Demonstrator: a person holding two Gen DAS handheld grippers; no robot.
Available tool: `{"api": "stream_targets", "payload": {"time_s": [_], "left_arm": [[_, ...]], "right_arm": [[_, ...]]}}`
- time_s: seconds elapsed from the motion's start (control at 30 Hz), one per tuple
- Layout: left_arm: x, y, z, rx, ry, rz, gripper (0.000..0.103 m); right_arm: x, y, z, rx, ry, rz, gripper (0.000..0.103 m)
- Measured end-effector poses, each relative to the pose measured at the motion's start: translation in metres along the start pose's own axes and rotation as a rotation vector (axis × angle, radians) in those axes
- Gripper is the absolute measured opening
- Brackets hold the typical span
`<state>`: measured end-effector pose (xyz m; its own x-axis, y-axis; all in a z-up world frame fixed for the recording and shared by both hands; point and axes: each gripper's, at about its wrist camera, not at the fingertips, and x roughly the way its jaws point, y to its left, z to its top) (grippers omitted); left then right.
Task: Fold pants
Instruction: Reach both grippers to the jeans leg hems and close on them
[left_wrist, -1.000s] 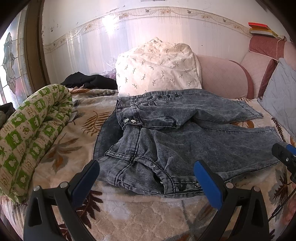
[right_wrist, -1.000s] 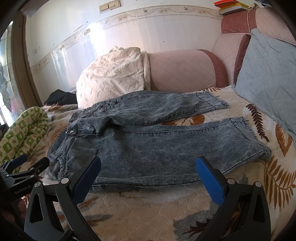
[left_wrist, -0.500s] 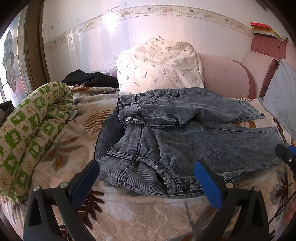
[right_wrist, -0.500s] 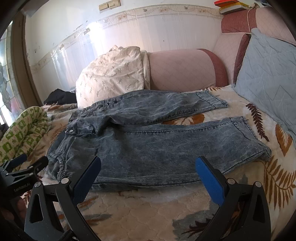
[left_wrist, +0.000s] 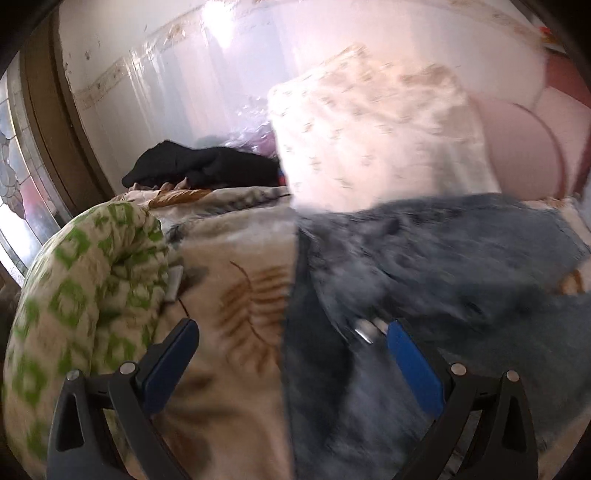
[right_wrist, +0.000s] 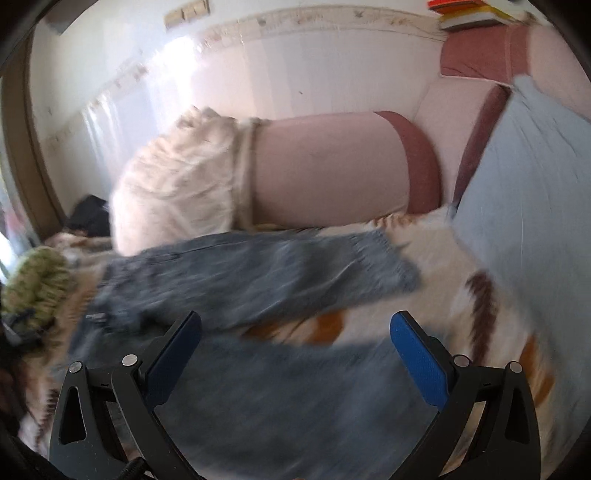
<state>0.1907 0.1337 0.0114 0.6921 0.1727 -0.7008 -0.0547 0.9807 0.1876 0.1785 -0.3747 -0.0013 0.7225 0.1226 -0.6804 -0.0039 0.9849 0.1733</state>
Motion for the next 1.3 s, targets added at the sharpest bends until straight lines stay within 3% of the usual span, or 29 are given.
{"api": "stream_targets", "payload": {"time_s": [0.13, 0.33, 0.53, 0.7, 0.83, 0.93, 1.07, 1.13, 1.23, 1.3], "left_arm": [[0.053, 0.024, 0.031, -0.068, 0.086, -0.048, 0.103], [0.111, 0.040, 0.064, -0.131, 0.134, -0.046, 0.103], [0.148, 0.044, 0.079, -0.199, 0.187, -0.048, 0.103], [0.163, 0.031, 0.087, -0.230, 0.206, -0.115, 0.102], [0.173, 0.018, 0.091, -0.217, 0.235, -0.132, 0.086], [0.180, 0.015, 0.090, -0.226, 0.254, -0.138, 0.082], [0.187, 0.010, 0.088, -0.230, 0.277, -0.180, 0.062], [0.192, 0.007, 0.087, -0.223, 0.287, -0.177, 0.059], [0.199, 0.005, 0.088, -0.233, 0.289, -0.203, 0.035], [0.206, 0.005, 0.089, -0.252, 0.290, -0.225, 0.030]], "right_arm": [[0.068, -0.041, 0.051, 0.058, 0.076, -0.032, 0.103], [0.155, -0.077, 0.081, 0.145, 0.166, -0.091, 0.097], [0.191, -0.088, 0.087, 0.188, 0.171, -0.093, 0.095], [0.208, -0.078, 0.087, 0.147, 0.181, -0.099, 0.095], [0.216, -0.074, 0.087, 0.152, 0.188, -0.090, 0.095], [0.218, -0.071, 0.086, 0.139, 0.185, -0.095, 0.095], [0.220, -0.074, 0.086, 0.146, 0.185, -0.100, 0.095], [0.222, -0.078, 0.086, 0.157, 0.187, -0.102, 0.095], [0.224, -0.084, 0.087, 0.172, 0.186, -0.101, 0.095], [0.226, -0.090, 0.088, 0.191, 0.187, -0.090, 0.095]]}}
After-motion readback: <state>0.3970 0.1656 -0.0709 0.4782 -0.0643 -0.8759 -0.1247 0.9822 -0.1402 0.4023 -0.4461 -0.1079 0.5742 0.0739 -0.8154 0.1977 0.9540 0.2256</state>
